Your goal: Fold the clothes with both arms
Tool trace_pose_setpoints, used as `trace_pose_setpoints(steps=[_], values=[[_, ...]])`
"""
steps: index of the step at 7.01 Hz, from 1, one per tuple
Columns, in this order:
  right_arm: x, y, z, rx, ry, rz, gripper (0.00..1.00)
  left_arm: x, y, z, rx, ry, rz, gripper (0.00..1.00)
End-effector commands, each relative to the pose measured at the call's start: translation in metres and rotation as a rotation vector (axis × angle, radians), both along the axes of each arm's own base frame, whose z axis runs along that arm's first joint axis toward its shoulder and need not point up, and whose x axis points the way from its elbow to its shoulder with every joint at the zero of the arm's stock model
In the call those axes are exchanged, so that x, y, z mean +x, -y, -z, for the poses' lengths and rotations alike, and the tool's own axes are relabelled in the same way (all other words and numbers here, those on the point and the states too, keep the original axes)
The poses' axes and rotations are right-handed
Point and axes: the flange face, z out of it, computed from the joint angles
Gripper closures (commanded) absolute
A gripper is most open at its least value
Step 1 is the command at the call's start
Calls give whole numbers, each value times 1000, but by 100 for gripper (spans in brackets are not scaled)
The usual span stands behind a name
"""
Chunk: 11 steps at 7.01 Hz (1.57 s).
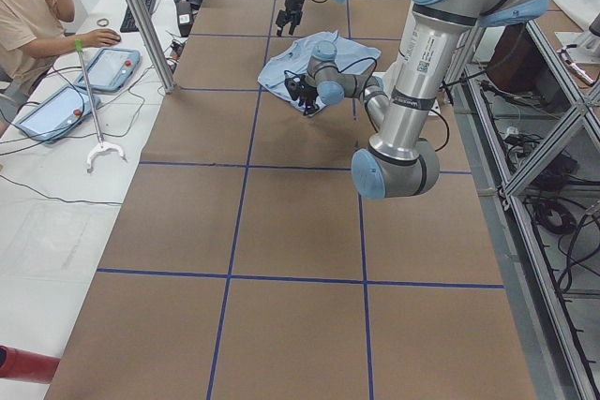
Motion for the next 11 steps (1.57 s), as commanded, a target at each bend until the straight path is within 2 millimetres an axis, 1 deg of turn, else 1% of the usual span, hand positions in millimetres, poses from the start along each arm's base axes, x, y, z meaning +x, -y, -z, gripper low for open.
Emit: trace_pose_setpoints(steps=[1,2,3,4,5,6,7,8,9,10,11], values=[[0,1,0,0,0,-4,0,8,-10,2,3,-2,-20,48],[1,1,-1,-1,-1,-6,0,13,-16,-1,0,3,-30,48],[1,1,0,-1,0,-6,0,14,-16,-1,0,3,-32,49],[1,1,0,-1,2,-5,0,20,-24,-1,1,4,-46,51],[0,1,1,-2,5,-5,0,21,-27,-2,0,5,-51,52],[0,1,1,-1,3,-5,0,24,-29,-3,0,6,-55,59],[0,1,1,-2,4,-6,0,24,-29,-3,-1,8,-55,78],[1,1,2,0,6,-6,0,24,-29,-2,1,7,-54,100],[0,0,2,1,7,-5,0,19,-24,-1,10,6,-49,100],[0,-1,3,3,10,-1,0,7,-5,-8,34,26,-37,100],[-2,-1,5,15,13,2,0,-23,34,-7,118,53,-25,100]])
